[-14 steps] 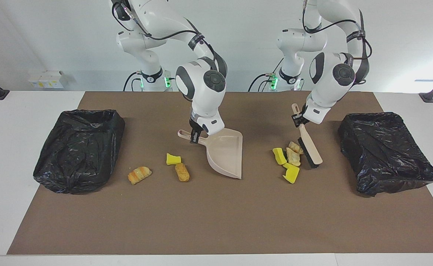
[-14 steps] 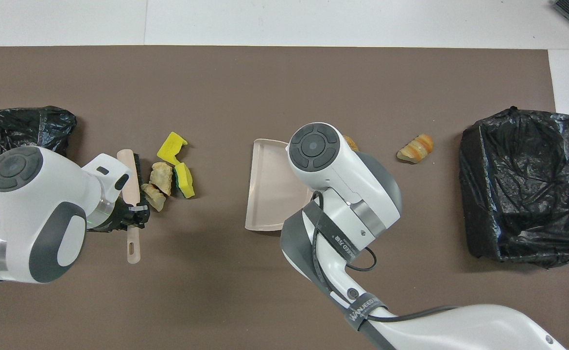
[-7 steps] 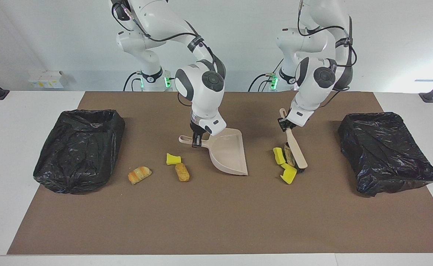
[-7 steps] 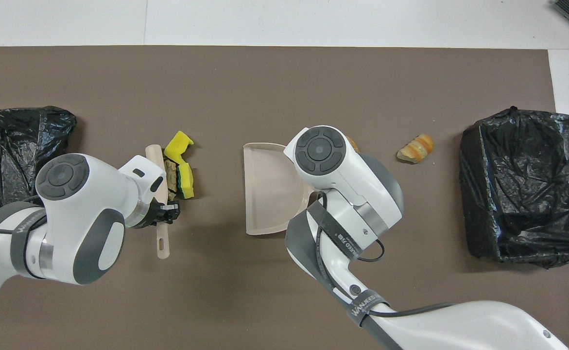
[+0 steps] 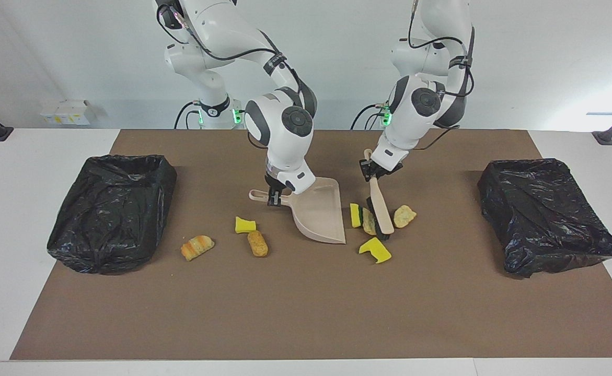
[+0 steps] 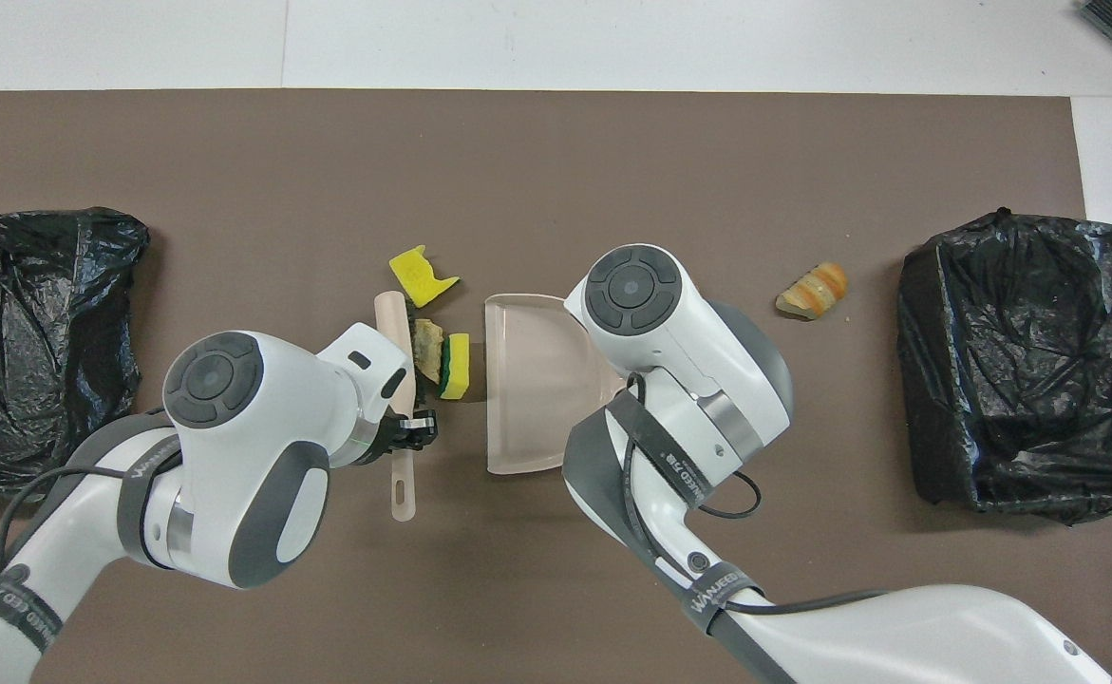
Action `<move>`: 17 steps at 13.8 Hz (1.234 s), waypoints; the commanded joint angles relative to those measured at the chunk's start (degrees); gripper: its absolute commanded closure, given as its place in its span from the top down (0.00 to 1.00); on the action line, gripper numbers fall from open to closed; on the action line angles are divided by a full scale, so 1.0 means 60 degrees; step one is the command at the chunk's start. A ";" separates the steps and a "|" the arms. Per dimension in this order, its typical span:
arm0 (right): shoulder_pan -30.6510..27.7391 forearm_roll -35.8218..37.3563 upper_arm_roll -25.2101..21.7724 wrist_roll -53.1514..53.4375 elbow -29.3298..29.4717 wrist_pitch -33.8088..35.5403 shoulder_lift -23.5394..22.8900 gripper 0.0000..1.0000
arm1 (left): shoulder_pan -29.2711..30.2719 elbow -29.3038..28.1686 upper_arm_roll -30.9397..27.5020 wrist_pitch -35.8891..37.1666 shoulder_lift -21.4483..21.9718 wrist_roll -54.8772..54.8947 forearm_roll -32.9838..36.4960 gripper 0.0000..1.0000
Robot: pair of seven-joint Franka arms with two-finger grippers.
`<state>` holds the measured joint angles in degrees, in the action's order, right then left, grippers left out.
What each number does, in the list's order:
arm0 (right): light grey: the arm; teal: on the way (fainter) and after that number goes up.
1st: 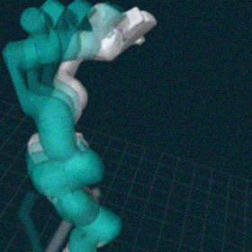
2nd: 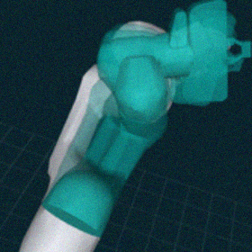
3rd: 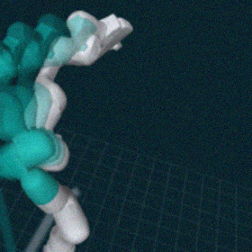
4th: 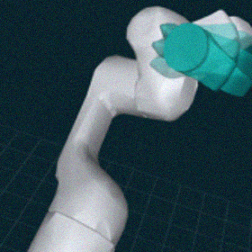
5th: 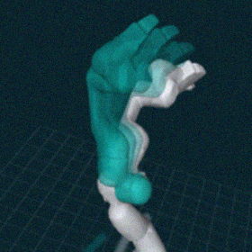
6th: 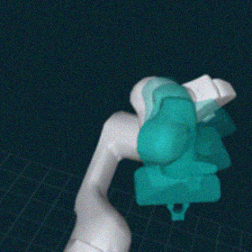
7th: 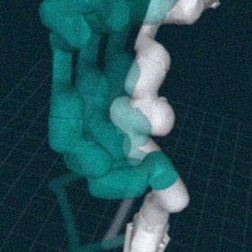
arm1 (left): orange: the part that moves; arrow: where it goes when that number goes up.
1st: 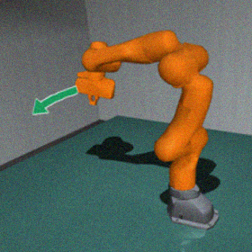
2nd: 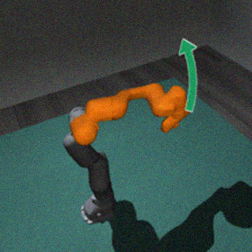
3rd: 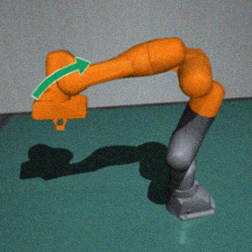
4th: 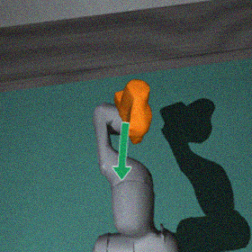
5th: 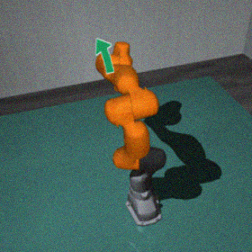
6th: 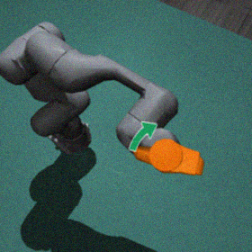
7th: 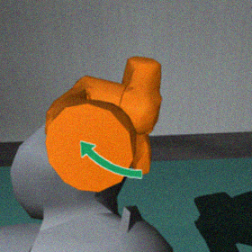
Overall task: Sweep and dump trash in bin
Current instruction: 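Sweep the sponge and bread scraps into the dustpan with the left gripper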
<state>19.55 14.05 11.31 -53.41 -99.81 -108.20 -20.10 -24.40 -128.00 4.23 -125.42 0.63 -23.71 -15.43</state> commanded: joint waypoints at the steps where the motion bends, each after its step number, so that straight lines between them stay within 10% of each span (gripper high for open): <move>1: -0.0095 -0.0334 0.0078 -0.0341 -0.0490 -0.0159 0.0304 0.00 | -0.0678 0.0079 -0.0134 -0.0380 -0.0047 -0.0048 -0.0357 0.00; 8: -0.0051 -0.0408 0.0078 -0.0267 -0.0753 -0.0819 0.0289 0.00 | -0.0975 0.0779 -0.0207 0.0871 0.0202 0.0304 -0.0431 0.00; 17: -0.0095 -0.0408 0.0078 -0.0267 -0.0826 -0.0937 0.0304 0.00 | 0.2685 0.1032 -0.0222 0.2607 0.0393 0.0055 0.0256 0.00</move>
<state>19.61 12.87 11.31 -53.42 -102.51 -111.74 -19.55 -12.07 -120.78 2.19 -110.33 2.31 -23.05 -15.33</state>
